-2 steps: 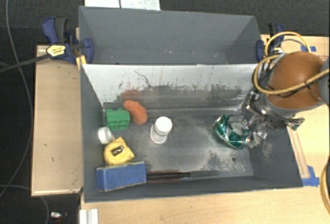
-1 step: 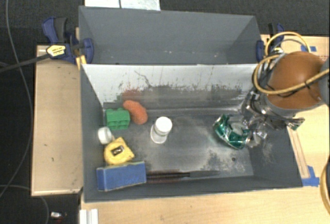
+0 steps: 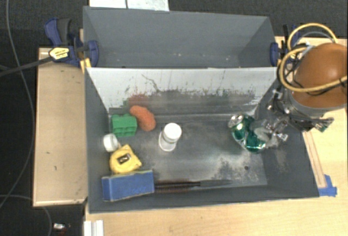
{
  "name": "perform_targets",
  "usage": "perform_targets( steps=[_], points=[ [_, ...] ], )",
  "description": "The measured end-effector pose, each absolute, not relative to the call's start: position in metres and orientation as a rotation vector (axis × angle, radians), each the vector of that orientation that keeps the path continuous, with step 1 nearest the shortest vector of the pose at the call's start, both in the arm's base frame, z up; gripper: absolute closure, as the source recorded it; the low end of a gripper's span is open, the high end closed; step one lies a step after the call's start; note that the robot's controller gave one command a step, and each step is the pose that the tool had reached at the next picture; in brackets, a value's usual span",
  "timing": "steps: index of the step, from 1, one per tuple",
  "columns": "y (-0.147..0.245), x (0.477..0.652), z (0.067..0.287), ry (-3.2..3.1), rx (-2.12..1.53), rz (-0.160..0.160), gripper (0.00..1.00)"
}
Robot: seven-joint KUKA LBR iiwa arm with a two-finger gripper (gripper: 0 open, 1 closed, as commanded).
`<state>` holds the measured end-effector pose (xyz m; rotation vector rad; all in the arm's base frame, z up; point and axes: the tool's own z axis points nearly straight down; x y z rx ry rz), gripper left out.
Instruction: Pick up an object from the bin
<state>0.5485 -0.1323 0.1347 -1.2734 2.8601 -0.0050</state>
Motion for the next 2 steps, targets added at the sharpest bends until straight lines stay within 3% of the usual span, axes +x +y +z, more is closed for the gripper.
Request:
perform_targets(
  steps=[1, 2],
  points=[
    [-0.138, 0.557, 0.202, 2.866, -1.251, -0.009, 1.00],
    [-0.128, 0.558, 0.138, 2.809, -1.367, -0.013, 1.00]
  ],
)
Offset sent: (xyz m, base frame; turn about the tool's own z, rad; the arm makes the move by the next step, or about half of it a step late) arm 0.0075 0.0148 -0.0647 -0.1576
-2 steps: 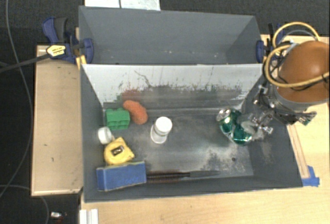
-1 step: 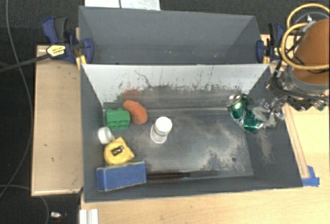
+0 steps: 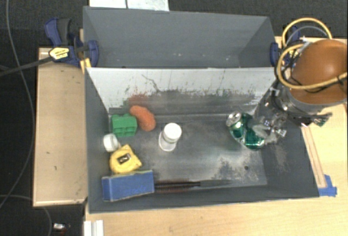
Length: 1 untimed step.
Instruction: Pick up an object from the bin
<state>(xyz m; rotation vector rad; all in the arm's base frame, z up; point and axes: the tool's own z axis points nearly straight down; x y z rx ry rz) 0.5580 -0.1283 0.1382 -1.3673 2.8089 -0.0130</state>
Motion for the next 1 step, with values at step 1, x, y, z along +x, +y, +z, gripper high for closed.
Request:
perform_targets(
  steps=[1],
  points=[
    [-0.1277, 0.5563, 0.1178, 2.801, -1.407, 0.003, 1.00]
  ],
)
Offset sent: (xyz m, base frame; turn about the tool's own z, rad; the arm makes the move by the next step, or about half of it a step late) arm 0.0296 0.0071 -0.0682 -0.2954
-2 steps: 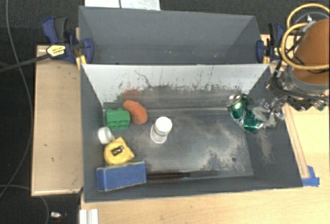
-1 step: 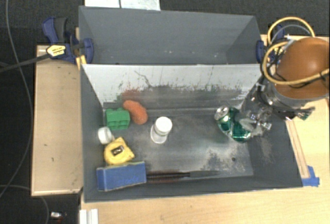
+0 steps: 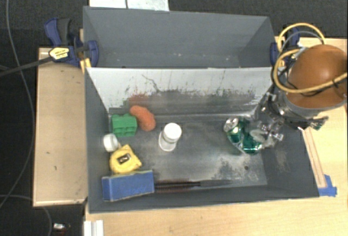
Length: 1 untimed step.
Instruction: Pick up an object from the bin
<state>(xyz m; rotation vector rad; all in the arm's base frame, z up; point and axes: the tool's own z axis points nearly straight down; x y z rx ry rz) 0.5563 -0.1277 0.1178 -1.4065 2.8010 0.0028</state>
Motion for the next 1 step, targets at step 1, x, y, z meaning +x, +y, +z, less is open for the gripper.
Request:
perform_targets(
  steps=[1],
  points=[
    [-0.1280, 0.5751, 0.1476, 2.757, -1.452, -0.025, 1.00]
  ],
)
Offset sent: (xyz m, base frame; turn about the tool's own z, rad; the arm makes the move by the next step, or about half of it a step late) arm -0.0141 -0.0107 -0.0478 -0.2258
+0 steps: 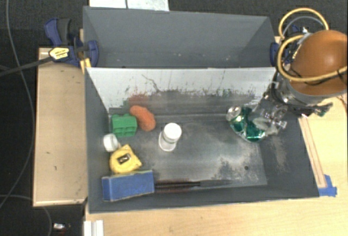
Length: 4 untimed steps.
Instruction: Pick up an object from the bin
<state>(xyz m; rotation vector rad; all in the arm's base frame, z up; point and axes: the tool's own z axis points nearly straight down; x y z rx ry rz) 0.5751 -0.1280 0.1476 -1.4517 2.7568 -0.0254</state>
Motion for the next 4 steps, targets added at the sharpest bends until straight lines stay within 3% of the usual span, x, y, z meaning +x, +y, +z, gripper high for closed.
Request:
perform_targets(
  steps=[1, 2, 3, 4],
  points=[
    [-0.136, 0.551, 0.080, 2.612, -1.693, -0.018, 1.00],
    [-0.133, 0.558, 0.103, 2.621, -1.696, -0.017, 1.00],
    [-0.132, 0.552, 0.122, 2.623, -1.713, 0.005, 1.00],
    [-0.130, 0.556, 0.168, 2.559, -1.791, -0.013, 1.00]
  ],
)
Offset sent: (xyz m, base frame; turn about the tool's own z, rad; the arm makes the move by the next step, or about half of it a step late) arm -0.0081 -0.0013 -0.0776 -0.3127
